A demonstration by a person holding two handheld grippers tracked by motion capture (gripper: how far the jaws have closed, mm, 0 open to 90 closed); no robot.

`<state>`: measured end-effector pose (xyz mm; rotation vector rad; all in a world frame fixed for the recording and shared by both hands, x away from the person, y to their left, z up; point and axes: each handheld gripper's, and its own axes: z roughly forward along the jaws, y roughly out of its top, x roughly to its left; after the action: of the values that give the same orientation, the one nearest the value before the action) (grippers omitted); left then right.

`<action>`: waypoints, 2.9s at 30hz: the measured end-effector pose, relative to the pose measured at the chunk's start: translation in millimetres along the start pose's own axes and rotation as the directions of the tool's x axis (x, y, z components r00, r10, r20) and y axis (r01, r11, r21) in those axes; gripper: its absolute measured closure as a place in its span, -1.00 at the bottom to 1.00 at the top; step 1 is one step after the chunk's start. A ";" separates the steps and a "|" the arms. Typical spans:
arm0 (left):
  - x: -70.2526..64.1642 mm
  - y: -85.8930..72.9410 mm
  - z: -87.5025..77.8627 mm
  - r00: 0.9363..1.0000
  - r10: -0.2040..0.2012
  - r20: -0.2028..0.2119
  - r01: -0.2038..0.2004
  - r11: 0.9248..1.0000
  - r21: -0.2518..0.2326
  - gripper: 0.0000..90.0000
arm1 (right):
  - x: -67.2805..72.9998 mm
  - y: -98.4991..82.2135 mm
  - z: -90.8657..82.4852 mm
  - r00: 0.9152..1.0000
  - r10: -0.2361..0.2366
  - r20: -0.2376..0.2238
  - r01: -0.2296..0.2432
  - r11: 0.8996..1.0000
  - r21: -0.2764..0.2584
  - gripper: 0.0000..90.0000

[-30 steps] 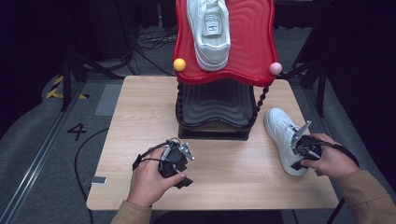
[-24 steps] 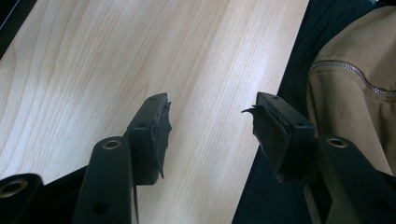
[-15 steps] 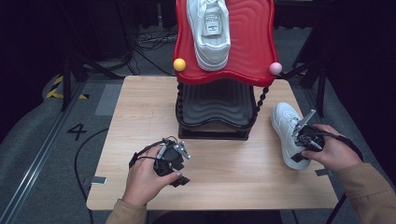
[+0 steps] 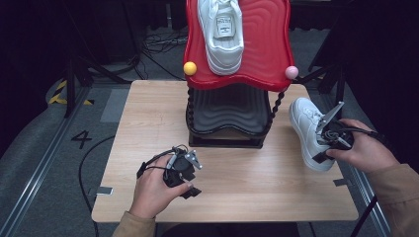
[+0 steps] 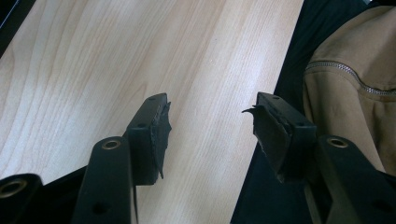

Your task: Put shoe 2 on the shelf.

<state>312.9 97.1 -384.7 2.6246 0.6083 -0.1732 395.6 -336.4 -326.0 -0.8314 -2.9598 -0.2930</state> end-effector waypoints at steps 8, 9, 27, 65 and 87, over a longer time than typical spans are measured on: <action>1.5 -2.5 -0.4 1.000 -0.007 0.000 0.007 1.000 0.003 0.04 | 6.8 10.7 -26.4 0.999 -0.020 0.039 0.021 1.000 -0.009 0.69; 1.7 -2.9 -0.1 1.000 -0.008 0.001 0.008 1.000 0.003 0.04 | 8.4 12.8 -30.8 0.998 -0.030 0.049 0.030 1.000 -0.009 0.69; 6.1 -12.0 -4.4 1.000 -0.021 0.005 0.021 1.000 -0.016 0.04 | 25.1 55.4 -114.0 0.986 -0.070 0.154 0.080 0.995 -0.064 0.69; 13.2 -17.4 -7.0 1.000 -0.021 0.010 0.022 0.999 -0.025 0.03 | 57.9 140.9 -217.3 0.947 -0.101 0.306 0.137 0.986 -0.098 0.69; 16.2 -21.4 -9.6 0.999 -0.030 0.023 0.030 0.999 -0.027 0.02 | 66.6 220.3 -205.4 0.935 -0.143 0.325 0.182 0.979 -0.091 0.69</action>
<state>318.1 125.0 -387.9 2.5851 0.6380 -0.2021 453.5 -158.2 -80.9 -0.7033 -3.3511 -0.3814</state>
